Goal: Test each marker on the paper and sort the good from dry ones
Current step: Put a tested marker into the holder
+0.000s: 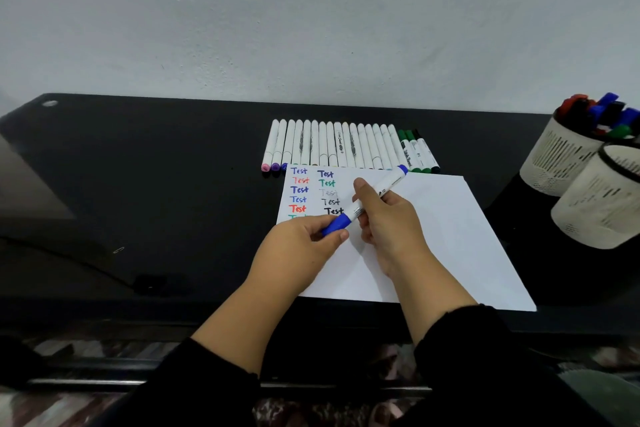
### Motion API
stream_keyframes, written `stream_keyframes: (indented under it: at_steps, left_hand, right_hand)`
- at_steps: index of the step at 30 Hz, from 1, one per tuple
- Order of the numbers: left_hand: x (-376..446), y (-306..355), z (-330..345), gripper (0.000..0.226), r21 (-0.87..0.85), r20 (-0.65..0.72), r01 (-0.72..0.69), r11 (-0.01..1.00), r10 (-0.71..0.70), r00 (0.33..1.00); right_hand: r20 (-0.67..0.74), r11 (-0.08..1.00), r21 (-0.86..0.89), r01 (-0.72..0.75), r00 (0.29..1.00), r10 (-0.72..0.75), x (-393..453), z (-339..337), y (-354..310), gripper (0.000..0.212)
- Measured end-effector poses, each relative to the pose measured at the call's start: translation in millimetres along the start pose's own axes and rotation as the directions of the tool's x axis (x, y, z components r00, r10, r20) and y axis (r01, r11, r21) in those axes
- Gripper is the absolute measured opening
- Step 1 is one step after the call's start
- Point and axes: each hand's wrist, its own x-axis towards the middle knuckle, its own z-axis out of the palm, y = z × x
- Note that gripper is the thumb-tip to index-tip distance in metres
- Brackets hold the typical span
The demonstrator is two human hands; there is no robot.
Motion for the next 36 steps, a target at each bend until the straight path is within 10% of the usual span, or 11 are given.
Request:
stream_keyframes:
  at_steps: [23,30,36]
  left_hand:
    - [4,7,-19,0.018,-0.265,0.181,0.13,0.955,-0.083,0.98]
    - [-6,6,-17,0.03,0.185,0.004,-0.005,0.983,0.004,1.0]
    - [-4,-9,-22,0.042,0.065,0.014,0.117,0.991,-0.119,0.993]
  right_hand:
    - [-0.057,0.987,-0.145,0.068,0.995,-0.077,4,24,-3,0.02]
    - [-0.171,0.986,-0.163,0.026,0.984,-0.055,10,24,-5,0.02]
    - [-0.216,0.999,-0.022,-0.029,0.976,0.024,15,6,-16,0.023]
